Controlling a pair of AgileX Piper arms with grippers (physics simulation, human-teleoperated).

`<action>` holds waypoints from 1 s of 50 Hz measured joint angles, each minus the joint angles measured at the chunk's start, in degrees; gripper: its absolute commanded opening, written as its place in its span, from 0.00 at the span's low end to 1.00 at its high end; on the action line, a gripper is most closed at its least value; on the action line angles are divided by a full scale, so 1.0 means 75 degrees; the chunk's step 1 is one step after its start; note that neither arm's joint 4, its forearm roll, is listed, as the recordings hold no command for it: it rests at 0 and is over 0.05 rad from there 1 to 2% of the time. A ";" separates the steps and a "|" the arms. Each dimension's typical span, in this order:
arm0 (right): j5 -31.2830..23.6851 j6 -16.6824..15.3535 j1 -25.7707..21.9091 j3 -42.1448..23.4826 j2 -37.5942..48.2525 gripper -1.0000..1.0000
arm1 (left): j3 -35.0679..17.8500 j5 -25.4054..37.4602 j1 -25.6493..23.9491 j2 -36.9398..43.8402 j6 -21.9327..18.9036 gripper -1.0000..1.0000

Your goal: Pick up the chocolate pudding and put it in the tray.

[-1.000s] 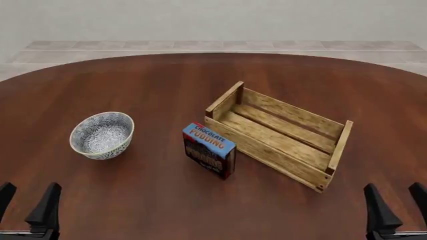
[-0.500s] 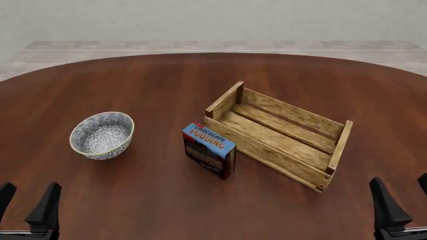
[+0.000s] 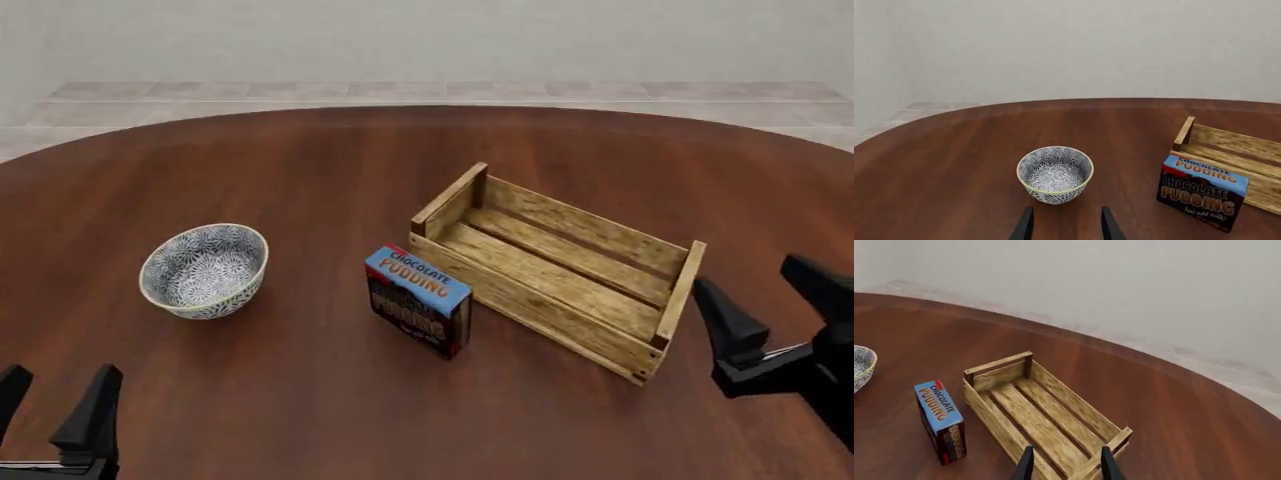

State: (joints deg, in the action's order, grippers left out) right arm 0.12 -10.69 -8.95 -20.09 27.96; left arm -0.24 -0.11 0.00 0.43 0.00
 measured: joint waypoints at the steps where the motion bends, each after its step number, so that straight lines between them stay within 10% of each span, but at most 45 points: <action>1: 0.0025 0.0049 -0.0073 -0.0097 0.0162 1.00 | 0.0000 0.0000 0.0000 0.0000 0.0000 1.00; 22: -0.0004 0.0345 -0.1904 -0.2088 0.2921 1.00 | 0.0000 0.0000 0.0000 0.0000 0.0000 1.00; 50: -0.1290 0.0835 -0.2833 -0.4761 0.5935 1.00 | 0.0000 0.0000 0.0000 0.0000 0.0000 1.00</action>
State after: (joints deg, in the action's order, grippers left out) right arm -9.55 -4.43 -30.20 -55.80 72.47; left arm -0.25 -0.11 0.00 0.43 0.00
